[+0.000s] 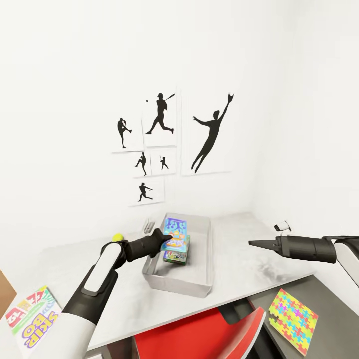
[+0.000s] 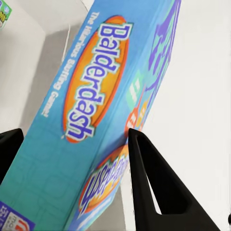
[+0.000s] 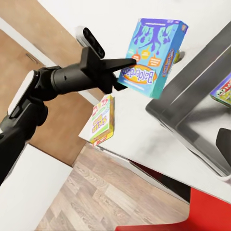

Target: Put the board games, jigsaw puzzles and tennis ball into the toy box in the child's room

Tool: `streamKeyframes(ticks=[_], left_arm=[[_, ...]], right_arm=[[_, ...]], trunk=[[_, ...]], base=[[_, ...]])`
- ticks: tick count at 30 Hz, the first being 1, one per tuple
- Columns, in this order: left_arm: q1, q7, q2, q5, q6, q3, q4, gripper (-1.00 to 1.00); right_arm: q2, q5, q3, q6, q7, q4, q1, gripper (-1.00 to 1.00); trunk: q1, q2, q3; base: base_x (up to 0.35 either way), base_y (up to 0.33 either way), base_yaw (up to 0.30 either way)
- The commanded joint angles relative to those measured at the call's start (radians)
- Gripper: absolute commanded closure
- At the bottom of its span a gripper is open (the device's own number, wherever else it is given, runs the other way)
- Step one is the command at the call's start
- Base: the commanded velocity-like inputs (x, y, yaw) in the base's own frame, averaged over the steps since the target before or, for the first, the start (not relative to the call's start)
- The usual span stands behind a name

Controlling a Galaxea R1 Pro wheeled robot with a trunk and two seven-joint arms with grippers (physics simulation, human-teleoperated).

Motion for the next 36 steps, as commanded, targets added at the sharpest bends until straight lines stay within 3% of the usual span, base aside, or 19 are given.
streamKeyframes(ticks=[1,10,19,36], left_arm=[[-0.009,0.02,-0.001,0.007,0.003,0.002,0.009,1.0],[-0.045,0.074,-0.014,0.006,0.0,0.004,0.078,1.0],[-0.077,0.08,-0.027,0.007,-0.001,0.002,0.126,1.0],[-0.087,0.08,-0.031,0.008,-0.002,0.001,0.142,1.0]], right_arm=[[-0.001,0.0,0.001,0.003,0.003,0.001,-0.001,-1.0],[-0.007,0.0,0.001,0.003,0.003,0.003,-0.001,-1.0],[-0.01,0.0,0.0,0.003,0.003,0.004,-0.001,-1.0],[-0.008,-0.004,-0.006,0.003,0.003,0.004,-0.001,-1.0]], trunk=[[0.001,-0.002,-0.002],[0.001,-0.002,-0.002],[0.001,-0.002,-0.002],[0.001,-0.002,-0.002]], base=[[0.0,0.0,-0.002],[0.0,0.0,0.0],[0.0,0.0,0.0],[0.0,0.0,-0.002]])
